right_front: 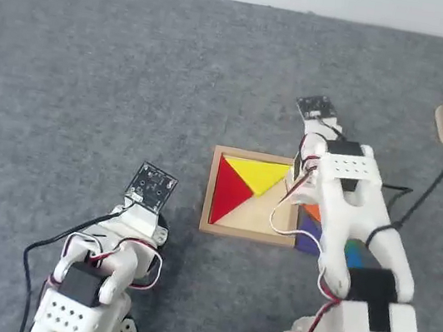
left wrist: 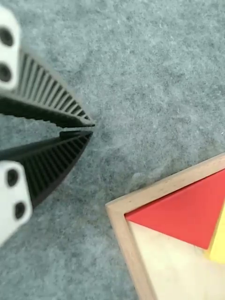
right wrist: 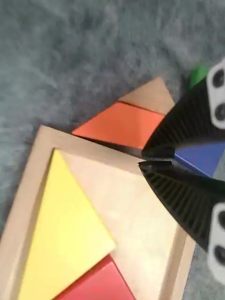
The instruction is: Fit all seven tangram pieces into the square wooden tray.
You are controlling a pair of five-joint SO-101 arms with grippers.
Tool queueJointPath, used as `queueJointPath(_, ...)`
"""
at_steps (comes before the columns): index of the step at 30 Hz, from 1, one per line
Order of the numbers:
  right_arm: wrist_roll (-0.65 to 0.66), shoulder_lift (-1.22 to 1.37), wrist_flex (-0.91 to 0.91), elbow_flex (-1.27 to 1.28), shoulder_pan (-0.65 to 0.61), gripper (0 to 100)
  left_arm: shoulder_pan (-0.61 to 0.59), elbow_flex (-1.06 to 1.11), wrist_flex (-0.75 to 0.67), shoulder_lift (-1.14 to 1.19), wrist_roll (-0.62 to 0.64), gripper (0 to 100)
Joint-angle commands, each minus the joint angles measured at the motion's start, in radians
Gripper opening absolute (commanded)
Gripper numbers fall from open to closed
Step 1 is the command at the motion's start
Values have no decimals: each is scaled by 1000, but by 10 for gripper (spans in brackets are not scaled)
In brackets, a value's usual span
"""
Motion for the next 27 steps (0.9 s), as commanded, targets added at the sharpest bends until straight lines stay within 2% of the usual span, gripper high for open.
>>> queueJointPath(1, -21, 15, -28, -43, 41, 99, 0, -19, 6, -20, 6, 12)
queueJointPath(17, -28, 245, 24, -258, 225, 99, 0, -19, 6, -20, 6, 12)
queueJointPath(27, -28, 196, 24, -279, 216, 102, 0, -19, 6, -20, 6, 12)
